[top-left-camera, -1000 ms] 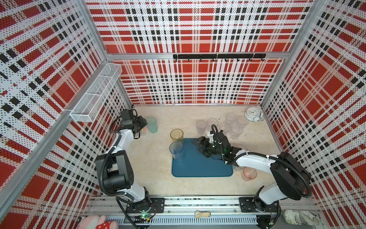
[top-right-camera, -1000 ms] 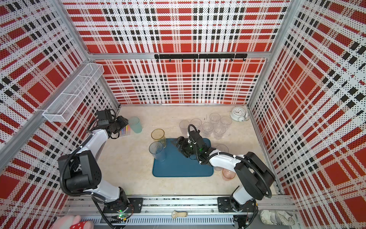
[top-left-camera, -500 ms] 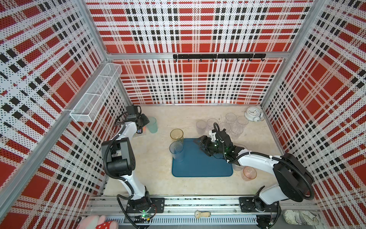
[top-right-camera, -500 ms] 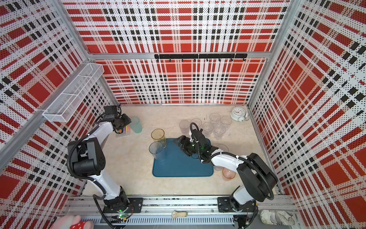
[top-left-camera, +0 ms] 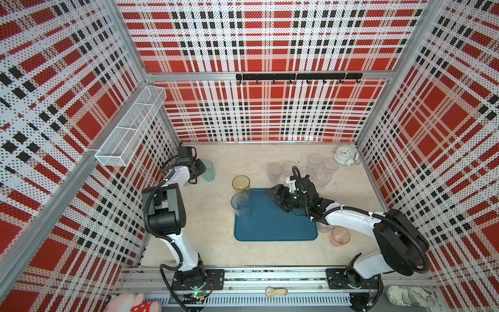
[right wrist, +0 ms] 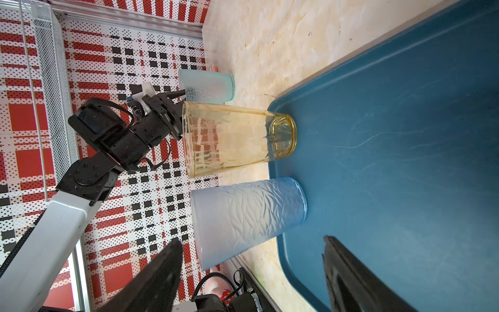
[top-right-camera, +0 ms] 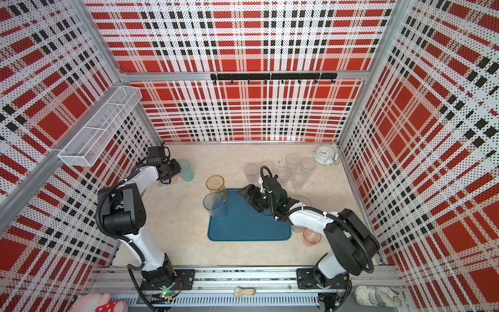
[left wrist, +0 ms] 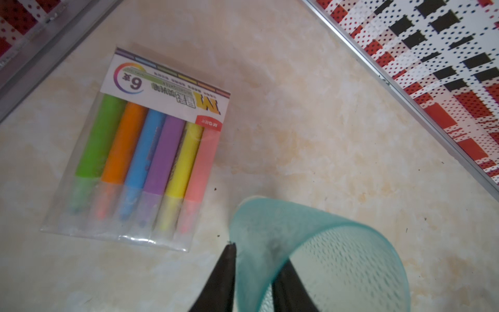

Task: Place the glasses into the tray
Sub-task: Pick up the glass from the top-left of the table, then place the glass on the tray.

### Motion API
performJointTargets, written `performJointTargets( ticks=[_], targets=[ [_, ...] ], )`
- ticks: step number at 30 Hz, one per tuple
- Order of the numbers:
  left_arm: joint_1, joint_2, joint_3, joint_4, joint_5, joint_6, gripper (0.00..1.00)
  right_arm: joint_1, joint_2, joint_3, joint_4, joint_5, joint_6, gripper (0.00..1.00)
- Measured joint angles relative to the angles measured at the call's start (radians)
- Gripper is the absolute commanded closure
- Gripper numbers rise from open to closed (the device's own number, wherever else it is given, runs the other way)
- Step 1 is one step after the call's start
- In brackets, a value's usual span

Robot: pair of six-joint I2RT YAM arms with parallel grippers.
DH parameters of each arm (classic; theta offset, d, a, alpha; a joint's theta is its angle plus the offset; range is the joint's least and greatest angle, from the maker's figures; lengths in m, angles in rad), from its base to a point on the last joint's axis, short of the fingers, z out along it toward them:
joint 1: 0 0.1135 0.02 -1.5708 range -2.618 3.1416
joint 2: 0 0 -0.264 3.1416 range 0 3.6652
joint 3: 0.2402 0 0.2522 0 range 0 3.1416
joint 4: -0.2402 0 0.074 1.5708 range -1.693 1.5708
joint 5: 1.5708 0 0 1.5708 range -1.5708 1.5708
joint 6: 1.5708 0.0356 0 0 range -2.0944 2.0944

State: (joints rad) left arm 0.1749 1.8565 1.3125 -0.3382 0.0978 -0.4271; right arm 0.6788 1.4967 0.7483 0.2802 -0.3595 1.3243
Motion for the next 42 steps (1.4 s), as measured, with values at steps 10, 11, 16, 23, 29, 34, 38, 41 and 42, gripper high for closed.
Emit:
performJointTargets(
  ticks=[10,11,16,23,29,34,38,41,42],
  targets=[
    [0.003,-0.002,0.006,-0.043,0.017,0.014,1.0,0.0,-0.005,-0.013,-0.006,0.006,0.0,0.17],
    [0.003,-0.004,0.013,-0.056,0.02,0.014,1.0,0.0,-0.009,-0.013,-0.008,0.008,0.0,0.17],
    [-0.012,-0.077,0.075,-0.125,0.023,0.008,1.0,-0.001,-0.041,-0.009,-0.054,0.03,-0.018,0.17],
    [-0.214,-0.23,0.37,-0.243,-0.106,0.016,1.0,-0.077,-0.104,0.079,-0.243,0.063,-0.132,0.16],
    [-0.532,-0.29,0.524,-0.295,-0.159,0.005,1.0,-0.273,-0.22,0.171,-0.413,0.084,-0.25,0.16],
    [-0.775,-0.264,0.454,-0.336,-0.128,-0.043,1.0,-0.406,-0.304,0.2,-0.529,0.088,-0.323,0.16],
    [-0.908,-0.21,0.334,-0.37,-0.095,-0.062,1.0,-0.445,-0.313,0.226,-0.608,0.093,-0.372,0.16],
    [-0.96,-0.178,0.251,-0.414,-0.064,-0.063,1.0,-0.449,-0.315,0.225,-0.649,0.099,-0.393,0.17],
    [-0.97,-0.167,0.237,-0.435,-0.056,-0.062,1.0,-0.449,-0.315,0.224,-0.657,0.099,-0.398,0.17]
  ],
)
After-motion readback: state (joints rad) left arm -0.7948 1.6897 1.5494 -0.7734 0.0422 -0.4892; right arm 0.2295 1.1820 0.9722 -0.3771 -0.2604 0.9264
